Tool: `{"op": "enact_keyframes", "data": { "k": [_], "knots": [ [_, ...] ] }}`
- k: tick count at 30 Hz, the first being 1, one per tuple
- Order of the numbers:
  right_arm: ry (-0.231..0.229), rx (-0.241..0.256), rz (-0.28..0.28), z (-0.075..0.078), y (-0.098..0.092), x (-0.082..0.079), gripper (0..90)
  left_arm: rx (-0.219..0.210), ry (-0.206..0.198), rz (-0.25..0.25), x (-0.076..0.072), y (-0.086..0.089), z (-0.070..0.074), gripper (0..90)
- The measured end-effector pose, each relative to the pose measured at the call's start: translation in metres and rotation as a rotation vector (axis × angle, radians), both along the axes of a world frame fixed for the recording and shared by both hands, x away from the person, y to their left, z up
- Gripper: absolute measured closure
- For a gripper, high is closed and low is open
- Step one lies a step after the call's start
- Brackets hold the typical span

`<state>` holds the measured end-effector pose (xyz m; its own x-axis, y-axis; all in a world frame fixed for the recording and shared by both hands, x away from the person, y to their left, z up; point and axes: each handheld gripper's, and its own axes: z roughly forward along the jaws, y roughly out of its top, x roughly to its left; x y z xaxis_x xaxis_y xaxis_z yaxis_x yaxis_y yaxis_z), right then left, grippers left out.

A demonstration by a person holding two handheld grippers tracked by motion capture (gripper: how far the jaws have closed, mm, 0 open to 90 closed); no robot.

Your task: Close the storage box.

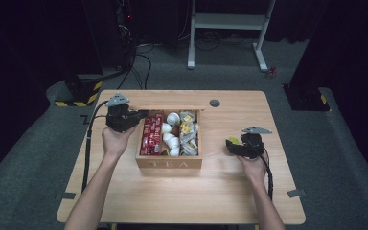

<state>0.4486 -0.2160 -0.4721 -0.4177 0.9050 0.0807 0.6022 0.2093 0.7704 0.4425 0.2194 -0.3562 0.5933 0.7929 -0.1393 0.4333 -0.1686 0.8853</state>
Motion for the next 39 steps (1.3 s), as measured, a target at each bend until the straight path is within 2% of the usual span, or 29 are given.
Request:
{"op": "enact_keyframes", "data": {
  "k": [4, 8, 12, 18, 20, 25, 27, 32, 39],
  "knots": [
    [-0.005, 0.012, 0.001, -0.001, -0.005, -0.007, 30.6, 0.003, -0.001, 0.000, 0.000, 0.000, 0.000, 89.3],
    [-0.030, 0.040, -0.003, 0.000, -0.012, -0.017, 34.0, -0.001, -0.001, 0.002, -0.001, 0.000, -0.001, 89.3],
    [-0.044, 0.046, -0.015, -0.001, -0.018, -0.025, 36.7, -0.007, -0.001, 0.003, -0.001, 0.000, -0.002, 89.4],
    [-0.060, 0.058, -0.033, -0.008, -0.029, -0.036, 49.9, 0.002, -0.002, -0.003, -0.002, 0.000, -0.002, 89.3],
    [-0.049, 0.063, -0.046, -0.012, -0.032, -0.039, 53.1, 0.002, 0.002, -0.001, -0.003, 0.000, -0.003, 89.3],
    [-0.037, 0.051, -0.074, -0.023, -0.041, -0.046, 57.5, -0.001, 0.006, -0.004, -0.006, 0.000, -0.005, 89.3],
    [-0.029, 0.032, -0.080, -0.027, -0.043, -0.048, 58.1, 0.011, 0.001, -0.007, -0.006, 0.000, -0.006, 89.3],
    [-0.010, -0.008, -0.076, -0.037, -0.044, -0.052, 59.0, 0.010, 0.007, -0.004, -0.007, -0.001, -0.006, 89.3],
    [0.012, -0.075, -0.101, -0.047, -0.042, -0.049, 49.1, 0.003, 0.007, -0.005, -0.009, -0.001, -0.007, 89.2]
  ]
}}
